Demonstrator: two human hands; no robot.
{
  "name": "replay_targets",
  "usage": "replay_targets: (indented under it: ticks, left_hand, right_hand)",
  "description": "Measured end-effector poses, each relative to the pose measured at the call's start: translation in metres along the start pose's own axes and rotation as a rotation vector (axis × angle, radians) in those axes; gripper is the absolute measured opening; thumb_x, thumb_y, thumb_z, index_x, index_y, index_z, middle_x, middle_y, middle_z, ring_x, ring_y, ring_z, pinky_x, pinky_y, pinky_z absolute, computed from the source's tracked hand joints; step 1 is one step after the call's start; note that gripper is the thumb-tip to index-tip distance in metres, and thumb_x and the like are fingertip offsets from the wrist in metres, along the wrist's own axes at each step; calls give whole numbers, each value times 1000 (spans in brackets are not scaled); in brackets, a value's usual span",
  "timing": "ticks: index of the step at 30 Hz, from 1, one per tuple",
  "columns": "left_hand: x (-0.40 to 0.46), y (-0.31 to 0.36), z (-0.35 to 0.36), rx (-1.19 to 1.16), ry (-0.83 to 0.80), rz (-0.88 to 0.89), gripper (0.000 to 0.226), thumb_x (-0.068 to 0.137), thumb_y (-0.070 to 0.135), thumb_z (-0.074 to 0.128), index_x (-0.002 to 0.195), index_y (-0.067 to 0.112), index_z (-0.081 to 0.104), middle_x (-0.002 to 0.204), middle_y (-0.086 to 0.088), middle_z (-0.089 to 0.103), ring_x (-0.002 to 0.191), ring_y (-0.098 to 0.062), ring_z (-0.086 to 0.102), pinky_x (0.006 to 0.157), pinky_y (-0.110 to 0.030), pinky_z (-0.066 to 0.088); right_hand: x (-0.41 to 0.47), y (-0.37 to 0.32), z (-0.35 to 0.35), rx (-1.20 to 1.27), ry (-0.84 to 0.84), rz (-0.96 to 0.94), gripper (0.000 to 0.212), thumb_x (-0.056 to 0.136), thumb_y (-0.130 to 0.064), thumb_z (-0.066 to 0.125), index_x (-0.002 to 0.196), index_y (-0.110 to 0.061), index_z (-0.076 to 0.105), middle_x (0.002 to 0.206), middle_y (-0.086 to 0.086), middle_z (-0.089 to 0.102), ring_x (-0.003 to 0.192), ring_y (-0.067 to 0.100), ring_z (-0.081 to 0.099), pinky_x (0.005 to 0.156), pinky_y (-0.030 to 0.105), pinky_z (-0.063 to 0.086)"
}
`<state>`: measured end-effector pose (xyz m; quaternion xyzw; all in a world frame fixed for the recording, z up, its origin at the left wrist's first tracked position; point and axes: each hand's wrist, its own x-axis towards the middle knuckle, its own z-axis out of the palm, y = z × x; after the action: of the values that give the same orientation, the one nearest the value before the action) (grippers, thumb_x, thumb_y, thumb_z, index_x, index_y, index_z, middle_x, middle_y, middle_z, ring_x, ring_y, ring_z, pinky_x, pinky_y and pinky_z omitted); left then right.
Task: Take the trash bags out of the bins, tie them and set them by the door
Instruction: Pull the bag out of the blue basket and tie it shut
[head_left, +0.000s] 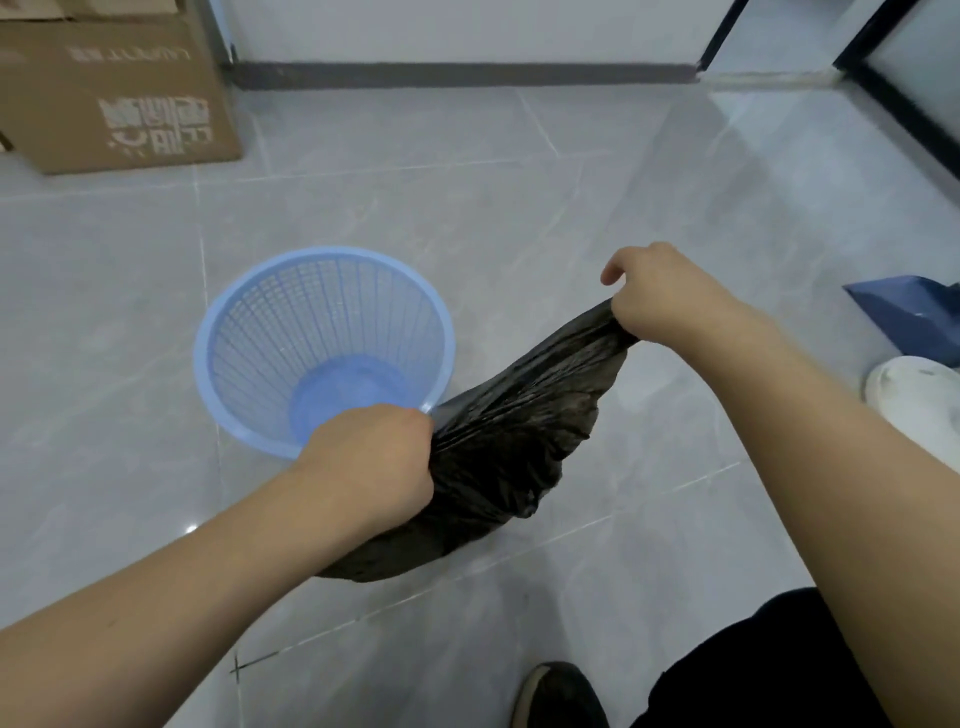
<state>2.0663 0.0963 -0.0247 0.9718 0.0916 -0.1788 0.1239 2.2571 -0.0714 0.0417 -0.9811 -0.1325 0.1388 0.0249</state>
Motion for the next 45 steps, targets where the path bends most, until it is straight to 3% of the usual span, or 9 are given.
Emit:
replay_targets:
  ticks: [5,12,15,18,27,32,38,42,45]
  left_hand:
    - [3,-6,-2,-141,29,-74,7,86,18,49,84,18,42,90,-5,60,80,-26,52,64,-31,39]
    - [3,-3,-12,-186,59,-92,10,88,25,51,92,15,51,82,0,57,77,-22,52,59,-30,37]
    - [0,0,-15,-153,-71,-54,13,91,26,49,97,15,46,88,0,54,84,-24,52,74,-33,46]
    - [-5,2,-12,-64,-247,-51,15,91,25,50,100,15,42,84,1,49,86,-24,52,74,-31,44]
    - [-4,10,14,509,-680,-37,4,84,18,63,86,15,60,98,-2,60,106,-29,61,85,-38,50]
    - [10,34,31,354,-876,-15,27,93,9,48,109,-1,66,88,-13,58,81,-29,57,81,-36,49]
    - [62,88,13,-173,-474,-122,31,90,3,39,62,1,54,62,-16,64,44,-24,57,51,-31,49]
    - [113,115,-11,-339,115,-100,4,84,8,43,81,10,45,100,-19,63,80,-34,53,69,-34,42]
    - [133,123,-22,-272,348,-40,5,82,8,42,87,10,43,85,-14,55,73,-33,47,65,-35,37]
  right_hand:
    - [-13,-15,-4,-245,-196,-131,60,83,-26,44,143,-28,41,153,5,29,143,29,20,115,53,12]
    - [-42,-31,28,-484,-408,-522,115,64,-68,68,151,-40,-2,159,-3,18,149,20,-3,110,59,-20]
    - [-31,-31,48,-471,-225,-572,47,76,-50,63,117,-28,56,106,1,59,121,26,48,115,55,9]
    - [-19,-19,44,-326,-176,-469,6,82,-25,54,81,-18,53,76,0,54,84,28,60,71,33,46]
    - [-28,-15,64,-599,-397,-162,65,63,-77,62,96,-22,59,91,-2,58,85,22,61,71,30,49]
    - [-28,4,59,-822,-758,51,39,84,-46,67,66,-15,53,63,-3,55,85,21,64,74,28,47]
    - [16,89,18,-295,-716,243,31,86,-32,65,63,-13,58,54,2,43,50,20,38,54,26,33]
    - [35,147,11,595,-342,428,36,90,-22,54,57,-17,40,49,0,32,49,17,24,46,27,22]
    - [42,161,15,990,-85,423,34,92,-20,53,58,-19,45,56,-1,41,46,13,34,46,21,33]
